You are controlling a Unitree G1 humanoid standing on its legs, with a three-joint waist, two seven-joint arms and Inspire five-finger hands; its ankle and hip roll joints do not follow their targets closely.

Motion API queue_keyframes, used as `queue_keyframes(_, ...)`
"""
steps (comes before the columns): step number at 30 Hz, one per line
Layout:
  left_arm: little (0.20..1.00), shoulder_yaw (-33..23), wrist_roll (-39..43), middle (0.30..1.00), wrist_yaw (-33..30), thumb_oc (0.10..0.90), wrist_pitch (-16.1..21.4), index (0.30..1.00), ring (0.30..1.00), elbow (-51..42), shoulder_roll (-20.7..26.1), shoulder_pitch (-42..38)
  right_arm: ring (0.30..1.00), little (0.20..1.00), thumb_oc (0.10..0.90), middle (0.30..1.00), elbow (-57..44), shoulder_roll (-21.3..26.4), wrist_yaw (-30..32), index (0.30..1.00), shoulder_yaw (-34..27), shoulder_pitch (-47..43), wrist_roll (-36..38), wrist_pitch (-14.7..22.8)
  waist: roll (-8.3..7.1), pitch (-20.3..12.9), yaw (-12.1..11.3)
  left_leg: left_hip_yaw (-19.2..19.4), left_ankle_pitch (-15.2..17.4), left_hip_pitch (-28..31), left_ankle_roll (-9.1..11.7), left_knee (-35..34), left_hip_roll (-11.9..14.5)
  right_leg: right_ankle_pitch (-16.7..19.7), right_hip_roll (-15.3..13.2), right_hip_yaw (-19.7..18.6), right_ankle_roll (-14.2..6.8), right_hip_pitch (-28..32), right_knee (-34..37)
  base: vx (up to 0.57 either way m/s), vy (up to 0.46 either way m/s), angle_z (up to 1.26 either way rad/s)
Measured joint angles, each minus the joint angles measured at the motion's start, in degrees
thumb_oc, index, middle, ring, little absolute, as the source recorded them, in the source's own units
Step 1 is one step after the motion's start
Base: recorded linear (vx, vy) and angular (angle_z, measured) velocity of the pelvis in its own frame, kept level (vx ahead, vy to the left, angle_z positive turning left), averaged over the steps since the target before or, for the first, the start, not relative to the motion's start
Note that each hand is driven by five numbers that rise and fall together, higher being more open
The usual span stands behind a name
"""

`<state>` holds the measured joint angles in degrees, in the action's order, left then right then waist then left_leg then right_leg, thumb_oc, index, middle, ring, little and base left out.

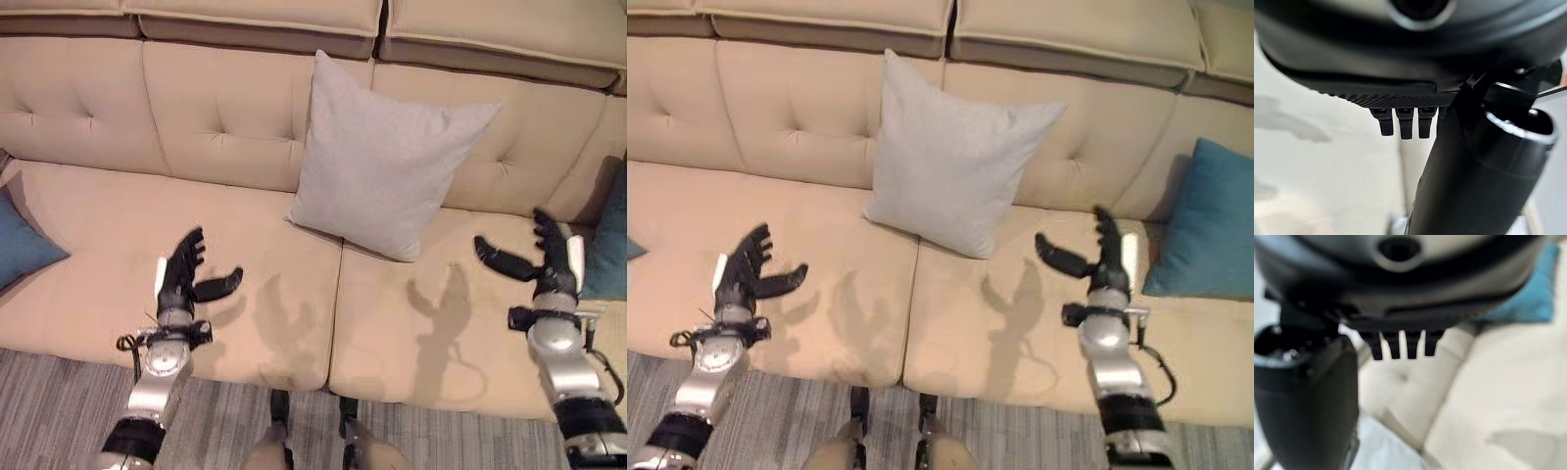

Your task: Pick up all the scattered cushions and arrange them neatly on the sofa.

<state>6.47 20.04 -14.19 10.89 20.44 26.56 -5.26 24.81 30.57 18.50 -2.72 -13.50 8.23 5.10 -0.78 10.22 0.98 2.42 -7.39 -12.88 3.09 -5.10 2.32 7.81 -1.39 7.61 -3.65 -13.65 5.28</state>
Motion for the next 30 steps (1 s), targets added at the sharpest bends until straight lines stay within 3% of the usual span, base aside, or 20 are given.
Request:
queue_keyframes(3,0.9,0.98,-0.06,0.9,0.81,0.8,-0.35,0.9,0.9,1.89,-2.57,-0.68,0.9,0.9,0.8,0.9,0.18,-3.35,-0.44,0.9,2.62,-0.02,1.11,0.11,0.24,-0.07,-0.05,-0.12,-0.51,-1.59,-0.23,0.02,-0.14,0.36,-0.08,0.08,0.46,-1.49,-0.01,-0.08,-0.02,0.04)
queue_keyframes(9,0.9,5.35,-2.17,0.9,-1.08,0.8,-1.09,0.9,0.9,6.69,-5.03,-11.11,0.9,0.9,0.8,0.9,-0.47,-7.23,-0.53,0.9,4.72,-2.41,1.18,1.06,1.03,-0.09,0.07,-1.41,-1.95,-7.9,0.01,0.02,-0.3,1.59,-0.24,1.47,1.53,-7.3,-0.02,-0.02,-0.003,0.11)
queue_keyframes(12,0.9,6.0,-2.2,0.9,-3.79,0.8,-1.05,0.9,0.9,7.84,-5.69,-14.65,0.9,0.9,0.8,0.9,-0.49,-9.0,0.44,0.9,5.64,-2.81,1.73,2.32,1.4,-0.03,1.33,-1.17,-1.95,-8.92,0.0,0.03,-0.35,1.85,-0.3,1.39,1.79,-8.48,-0.02,0.0,0.003,-0.05)
queue_keyframes(22,0.9,5.79,-4.4,0.9,-13.62,0.8,-0.99,0.9,0.9,18.61,-3.83,-32.08,0.9,0.9,0.8,0.9,-1.06,-10.73,0.37,0.9,9.66,-1.01,4.51,6.48,2.52,0.52,6.4,5.01,-1.58,-13.54,-0.55,0.03,-0.6,3.46,-0.47,-4.22,0.71,-15.82,-0.05,-0.02,0.047,-0.25)
queue_keyframes(30,0.9,2.21,-4.54,0.9,-17.42,0.8,-1.02,0.9,0.9,24.46,0.12,-42.79,0.9,0.9,0.8,0.9,-3.91,-10.43,0.08,0.9,10.66,0.01,6.94,7.21,3.67,7.12,10.21,8.41,-1.08,-16.28,-1.28,0.01,-1.02,5.2,-0.57,-8.11,0.25,-20.48,-0.06,0.0,0.037,-0.24)
